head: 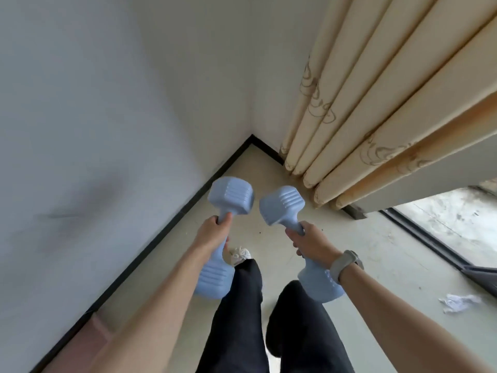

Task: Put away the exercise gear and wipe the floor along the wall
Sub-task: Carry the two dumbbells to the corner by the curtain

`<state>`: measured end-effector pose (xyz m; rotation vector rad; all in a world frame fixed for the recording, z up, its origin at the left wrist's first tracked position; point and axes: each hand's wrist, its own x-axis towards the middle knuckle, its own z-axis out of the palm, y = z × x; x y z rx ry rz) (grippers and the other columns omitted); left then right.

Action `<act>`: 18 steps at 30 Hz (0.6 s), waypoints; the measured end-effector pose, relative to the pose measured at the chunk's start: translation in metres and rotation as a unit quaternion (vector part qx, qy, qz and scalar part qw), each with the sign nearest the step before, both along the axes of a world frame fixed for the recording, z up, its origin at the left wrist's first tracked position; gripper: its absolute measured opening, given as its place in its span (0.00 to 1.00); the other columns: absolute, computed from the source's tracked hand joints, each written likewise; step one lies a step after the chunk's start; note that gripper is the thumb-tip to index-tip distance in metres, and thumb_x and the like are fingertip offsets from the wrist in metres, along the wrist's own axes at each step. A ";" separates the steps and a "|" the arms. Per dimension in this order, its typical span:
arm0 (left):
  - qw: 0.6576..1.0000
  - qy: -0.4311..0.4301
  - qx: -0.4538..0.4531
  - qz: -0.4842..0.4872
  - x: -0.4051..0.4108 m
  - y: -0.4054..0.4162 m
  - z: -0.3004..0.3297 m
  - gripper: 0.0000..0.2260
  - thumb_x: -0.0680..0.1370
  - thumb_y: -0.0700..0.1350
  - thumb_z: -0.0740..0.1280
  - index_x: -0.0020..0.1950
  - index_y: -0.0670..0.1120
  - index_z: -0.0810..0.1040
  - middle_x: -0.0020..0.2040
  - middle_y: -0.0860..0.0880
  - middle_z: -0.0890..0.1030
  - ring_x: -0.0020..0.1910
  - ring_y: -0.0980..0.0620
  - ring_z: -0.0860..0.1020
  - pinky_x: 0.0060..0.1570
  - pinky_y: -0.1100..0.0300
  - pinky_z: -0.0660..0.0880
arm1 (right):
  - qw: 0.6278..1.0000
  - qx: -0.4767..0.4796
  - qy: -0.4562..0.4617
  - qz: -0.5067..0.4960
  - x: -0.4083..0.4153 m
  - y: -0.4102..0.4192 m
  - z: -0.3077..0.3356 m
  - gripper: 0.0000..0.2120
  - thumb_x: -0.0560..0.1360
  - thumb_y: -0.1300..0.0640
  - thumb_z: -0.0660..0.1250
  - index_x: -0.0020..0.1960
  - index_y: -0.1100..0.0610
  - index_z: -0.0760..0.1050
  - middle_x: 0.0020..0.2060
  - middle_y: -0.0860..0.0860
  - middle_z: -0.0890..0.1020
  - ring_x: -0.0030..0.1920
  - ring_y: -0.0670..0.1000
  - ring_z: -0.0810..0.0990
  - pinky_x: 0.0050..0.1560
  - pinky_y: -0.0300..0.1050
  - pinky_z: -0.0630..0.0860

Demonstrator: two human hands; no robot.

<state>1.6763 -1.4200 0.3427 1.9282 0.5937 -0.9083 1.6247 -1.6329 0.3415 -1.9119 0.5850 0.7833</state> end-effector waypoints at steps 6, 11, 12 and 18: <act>1.000 0.015 -0.003 -0.012 0.117 -0.012 -0.065 0.17 0.78 0.56 0.57 0.47 0.42 0.72 0.34 0.47 0.75 0.31 0.49 0.73 0.41 0.56 0.72 | 1.000 -0.001 0.012 0.007 0.130 -0.016 -0.065 0.08 0.78 0.56 0.60 0.45 0.61 0.66 0.32 0.54 0.70 0.30 0.53 0.68 0.32 0.43 0.68; 0.999 0.028 0.008 -0.023 0.186 -0.021 -0.186 0.18 0.78 0.57 0.57 0.39 0.43 0.69 0.32 0.46 0.75 0.30 0.48 0.73 0.38 0.58 0.70 | 1.000 0.003 0.001 0.017 0.218 -0.033 -0.180 0.08 0.78 0.55 0.60 0.48 0.60 0.66 0.29 0.53 0.70 0.28 0.52 0.70 0.32 0.47 0.70; 0.999 0.028 0.015 -0.026 0.197 -0.023 -0.216 0.18 0.78 0.57 0.57 0.38 0.44 0.68 0.32 0.46 0.75 0.29 0.48 0.73 0.36 0.59 0.70 | 1.000 -0.009 -0.005 0.020 0.234 -0.034 -0.210 0.09 0.78 0.54 0.60 0.48 0.60 0.67 0.29 0.53 0.71 0.29 0.52 0.71 0.34 0.48 0.71; 0.998 0.012 0.058 -0.034 0.240 -0.030 -0.419 0.19 0.78 0.56 0.57 0.34 0.44 0.69 0.31 0.44 0.77 0.31 0.46 0.74 0.41 0.56 0.71 | 0.999 -0.032 -0.001 0.013 0.300 -0.034 -0.411 0.12 0.78 0.52 0.60 0.44 0.61 0.68 0.30 0.53 0.71 0.28 0.51 0.70 0.32 0.44 0.70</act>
